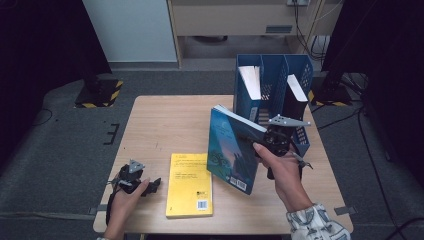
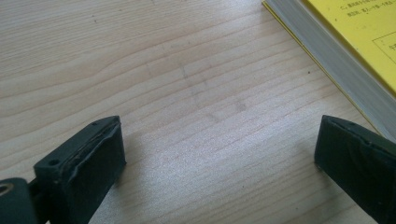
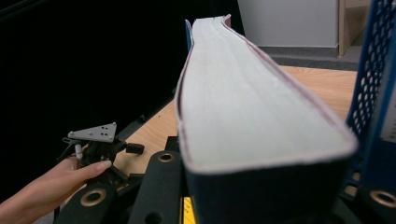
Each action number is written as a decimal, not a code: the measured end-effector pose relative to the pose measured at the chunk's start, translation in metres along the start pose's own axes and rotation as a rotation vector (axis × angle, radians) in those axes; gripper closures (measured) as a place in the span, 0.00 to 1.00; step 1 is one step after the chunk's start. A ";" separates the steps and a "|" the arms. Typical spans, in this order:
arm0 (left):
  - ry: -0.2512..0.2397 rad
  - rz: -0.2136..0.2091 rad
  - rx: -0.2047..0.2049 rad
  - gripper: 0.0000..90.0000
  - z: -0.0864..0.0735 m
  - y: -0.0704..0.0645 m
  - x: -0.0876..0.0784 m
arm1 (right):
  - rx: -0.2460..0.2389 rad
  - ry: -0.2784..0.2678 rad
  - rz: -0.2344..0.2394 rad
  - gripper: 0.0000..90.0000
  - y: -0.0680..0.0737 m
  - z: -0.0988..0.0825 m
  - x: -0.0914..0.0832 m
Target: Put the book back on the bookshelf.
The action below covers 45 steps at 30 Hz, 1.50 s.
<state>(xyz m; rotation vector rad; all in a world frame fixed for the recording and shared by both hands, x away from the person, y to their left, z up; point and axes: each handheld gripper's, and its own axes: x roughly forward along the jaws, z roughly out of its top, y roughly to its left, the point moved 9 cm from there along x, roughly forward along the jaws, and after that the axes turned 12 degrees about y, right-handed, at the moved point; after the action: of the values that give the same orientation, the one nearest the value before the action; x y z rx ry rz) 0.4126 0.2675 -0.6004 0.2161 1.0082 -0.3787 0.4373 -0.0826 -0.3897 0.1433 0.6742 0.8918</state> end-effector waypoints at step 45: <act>-0.009 0.001 -0.001 0.00 0.000 0.000 0.000 | 0.107 -0.131 -0.054 0.81 -0.034 0.017 -0.098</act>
<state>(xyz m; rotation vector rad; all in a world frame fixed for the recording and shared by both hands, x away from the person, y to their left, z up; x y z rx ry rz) 0.4123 0.2672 -0.6008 0.2140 0.9996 -0.3784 0.4270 -0.1759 -0.3414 0.2759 0.6005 0.7879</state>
